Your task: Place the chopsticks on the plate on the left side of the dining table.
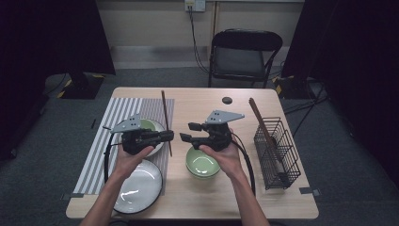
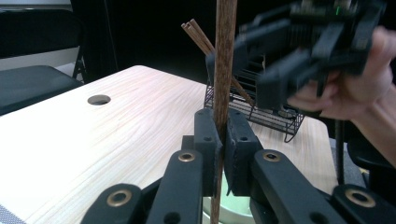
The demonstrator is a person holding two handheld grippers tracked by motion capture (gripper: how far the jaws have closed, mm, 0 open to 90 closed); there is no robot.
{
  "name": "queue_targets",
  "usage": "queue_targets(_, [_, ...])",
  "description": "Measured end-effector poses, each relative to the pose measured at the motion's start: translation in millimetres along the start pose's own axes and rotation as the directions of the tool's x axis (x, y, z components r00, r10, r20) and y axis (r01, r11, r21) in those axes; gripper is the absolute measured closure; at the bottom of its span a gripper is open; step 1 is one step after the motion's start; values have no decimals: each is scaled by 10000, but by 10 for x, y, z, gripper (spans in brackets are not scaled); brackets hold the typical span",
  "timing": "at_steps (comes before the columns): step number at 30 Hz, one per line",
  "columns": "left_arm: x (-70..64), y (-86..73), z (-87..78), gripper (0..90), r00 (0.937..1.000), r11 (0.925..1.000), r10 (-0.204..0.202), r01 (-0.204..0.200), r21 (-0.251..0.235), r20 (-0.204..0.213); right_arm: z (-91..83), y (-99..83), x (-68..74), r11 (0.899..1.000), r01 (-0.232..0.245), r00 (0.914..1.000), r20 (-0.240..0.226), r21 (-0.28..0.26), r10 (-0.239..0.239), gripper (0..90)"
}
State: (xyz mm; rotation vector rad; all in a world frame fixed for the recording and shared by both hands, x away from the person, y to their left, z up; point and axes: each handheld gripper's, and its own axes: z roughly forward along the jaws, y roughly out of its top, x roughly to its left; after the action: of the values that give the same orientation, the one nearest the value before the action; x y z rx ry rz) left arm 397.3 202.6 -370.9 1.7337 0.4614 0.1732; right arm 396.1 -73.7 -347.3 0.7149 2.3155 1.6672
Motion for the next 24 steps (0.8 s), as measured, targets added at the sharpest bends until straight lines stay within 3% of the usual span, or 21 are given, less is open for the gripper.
queue_targets(5, [-27, 29, 9, 851, 10000, 10000, 45, -45, 33, 38, 32, -221, 36, 9986, 25, 9994, -337, 533, -7, 526])
queue_targets(9, [-53, 46, 9, 851, 10000, 10000, 27, -27, 1, 89, 126, -331, 89, 9983, -1, 9987, -513, 586, 32, 568])
queue_targets(14, [-75, 85, -24, 851, 10000, 9999, 61, -60, -81, 71, 270, -308, 184, 9979, 426, 9973, -625, 489, -395, 644])
queue_targets(19, [-86, 96, -40, 851, 10000, 9999, 53, -53, -132, 16, 381, -320, 174, 9990, 304, 9970, -725, 330, -280, 678])
queue_targets(24, [-78, 89, -21, 851, 10000, 9999, -40, 40, -109, 50, 471, -301, 245, 9989, 464, 9925, -1135, 48, -456, 729])
